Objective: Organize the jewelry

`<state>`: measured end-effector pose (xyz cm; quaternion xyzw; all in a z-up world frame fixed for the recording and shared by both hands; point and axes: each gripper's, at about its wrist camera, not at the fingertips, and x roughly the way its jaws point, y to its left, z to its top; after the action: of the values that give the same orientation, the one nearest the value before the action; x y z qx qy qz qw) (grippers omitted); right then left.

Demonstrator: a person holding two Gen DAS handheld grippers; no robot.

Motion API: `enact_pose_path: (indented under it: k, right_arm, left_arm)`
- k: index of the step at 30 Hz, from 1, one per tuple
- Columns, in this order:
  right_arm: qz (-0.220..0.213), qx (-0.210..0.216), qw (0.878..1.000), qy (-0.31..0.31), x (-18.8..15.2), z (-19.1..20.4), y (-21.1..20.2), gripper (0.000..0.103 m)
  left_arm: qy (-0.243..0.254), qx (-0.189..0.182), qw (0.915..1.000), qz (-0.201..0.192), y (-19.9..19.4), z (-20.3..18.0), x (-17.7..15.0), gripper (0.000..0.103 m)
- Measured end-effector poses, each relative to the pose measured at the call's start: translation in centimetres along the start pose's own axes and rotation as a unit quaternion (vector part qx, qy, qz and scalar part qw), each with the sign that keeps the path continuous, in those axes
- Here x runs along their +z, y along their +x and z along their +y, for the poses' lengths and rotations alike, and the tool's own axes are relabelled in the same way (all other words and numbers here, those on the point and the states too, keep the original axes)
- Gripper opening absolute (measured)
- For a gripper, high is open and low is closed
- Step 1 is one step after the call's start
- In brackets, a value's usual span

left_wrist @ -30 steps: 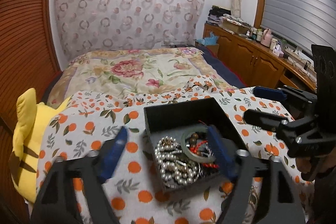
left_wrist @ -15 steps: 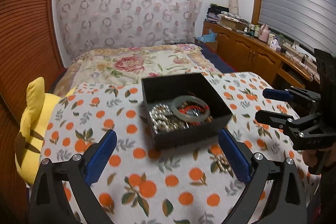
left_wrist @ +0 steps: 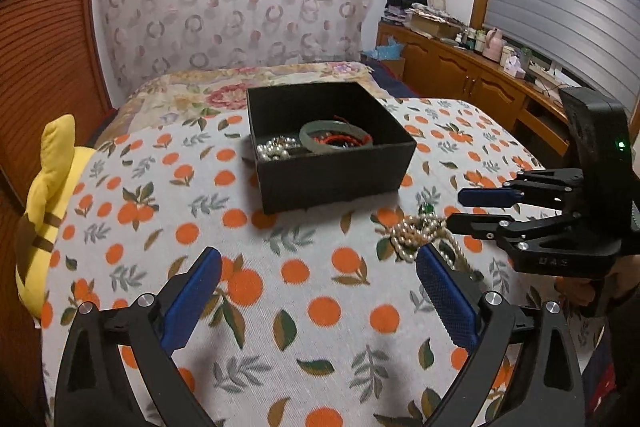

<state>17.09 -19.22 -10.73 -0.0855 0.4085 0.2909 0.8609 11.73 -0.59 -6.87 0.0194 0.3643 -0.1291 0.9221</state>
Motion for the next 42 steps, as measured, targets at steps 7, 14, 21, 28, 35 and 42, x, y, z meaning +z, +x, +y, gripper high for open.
enact_pose_path:
  k: [7, 14, 21, 28, 35, 42]
  right_arm:
    - [0.012, 0.016, 1.000, -0.003, 0.4, 0.6, 1.2, 0.035]
    - [0.005, 0.037, 0.999, -0.015, 0.5, 1.0, 0.7, 0.006]
    - [-0.043, 0.042, 0.998, -0.005, 1.2, 0.6, -2.8, 0.006]
    - [-0.086, 0.038, 0.995, -0.013, 2.3, 1.0, -6.2, 0.006]
    - [-0.124, 0.036, 0.991, -0.022, 3.0, 1.7, -9.6, 0.006]
    - [-0.160, 0.024, 0.986, -0.030, 3.7, 2.0, -13.2, 0.006]
  left_arm:
    - [-0.007, -0.004, 1.0000, -0.002, -0.5, 0.0, -0.6, 0.094]
    - [-0.008, -0.005, 1.0000, -0.002, -0.6, 0.0, -0.7, 0.094]
    - [-0.011, -0.007, 0.9999, -0.002, -0.6, 0.1, -1.0, 0.094]
    - [-0.012, -0.013, 0.9998, -0.002, -0.5, -0.7, -1.3, 0.094]
    - [-0.008, -0.015, 0.9999, 0.002, -0.3, -1.1, -1.0, 0.094]
    - [-0.007, -0.018, 0.9998, 0.001, -0.2, -1.3, -0.8, 0.094]
